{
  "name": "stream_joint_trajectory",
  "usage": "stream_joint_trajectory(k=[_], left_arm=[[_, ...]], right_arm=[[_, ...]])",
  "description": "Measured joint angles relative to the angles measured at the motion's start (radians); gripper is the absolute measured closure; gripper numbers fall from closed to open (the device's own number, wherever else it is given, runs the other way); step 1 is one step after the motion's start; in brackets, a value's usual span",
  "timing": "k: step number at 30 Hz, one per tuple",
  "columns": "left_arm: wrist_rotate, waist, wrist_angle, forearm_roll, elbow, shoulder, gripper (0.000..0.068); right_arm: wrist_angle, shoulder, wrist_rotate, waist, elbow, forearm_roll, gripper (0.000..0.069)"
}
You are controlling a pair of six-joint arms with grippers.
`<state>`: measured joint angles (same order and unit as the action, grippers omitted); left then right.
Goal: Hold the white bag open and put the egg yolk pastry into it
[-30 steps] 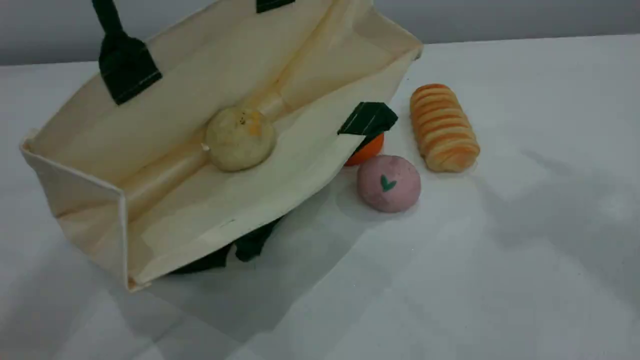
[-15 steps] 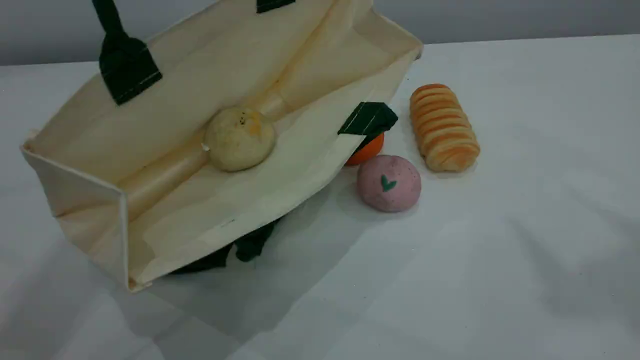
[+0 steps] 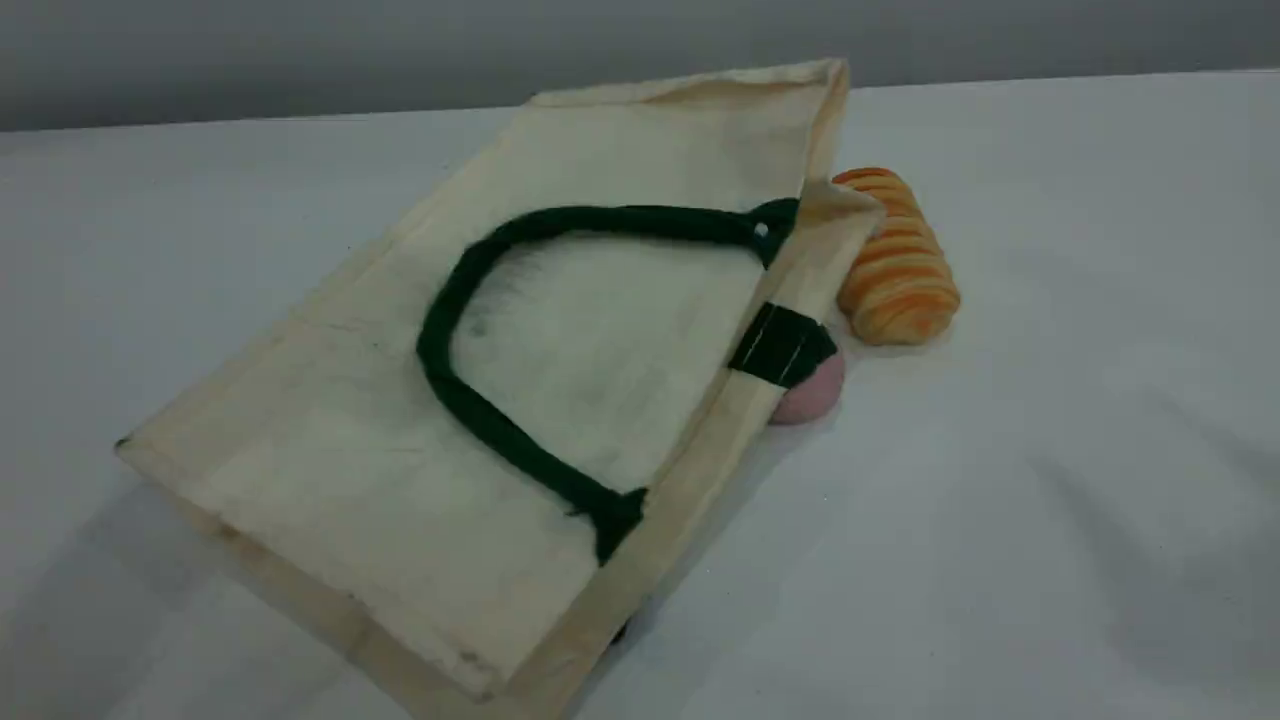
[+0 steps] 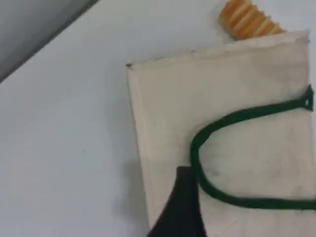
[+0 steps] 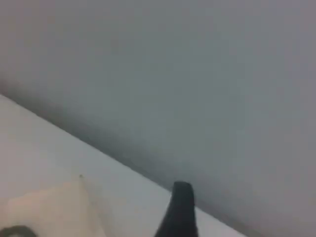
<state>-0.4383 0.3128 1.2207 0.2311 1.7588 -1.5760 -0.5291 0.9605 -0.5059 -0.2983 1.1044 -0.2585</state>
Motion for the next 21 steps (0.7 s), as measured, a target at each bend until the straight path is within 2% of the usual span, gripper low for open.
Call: stream_joint_trajectory(k=[8,14,21], left_arm=[[0.097,0.000,0.002,0.006,0.001,0.159,0.0104],[0.172,0.000,0.002,0.010,-0.018,0.333,0.0105],[0.190,0.000,0.002,0.022,-0.186,0.583,0.0105]], right_arm=[[-0.133,-0.164,0.024,0.000,0.000,-0.003,0.0107],[-0.332,-0.323,0.082,0.000,0.001,0.037,0.0107],[-0.567,-0.485,0.187,0.000,0.001,0.059,0.0107]])
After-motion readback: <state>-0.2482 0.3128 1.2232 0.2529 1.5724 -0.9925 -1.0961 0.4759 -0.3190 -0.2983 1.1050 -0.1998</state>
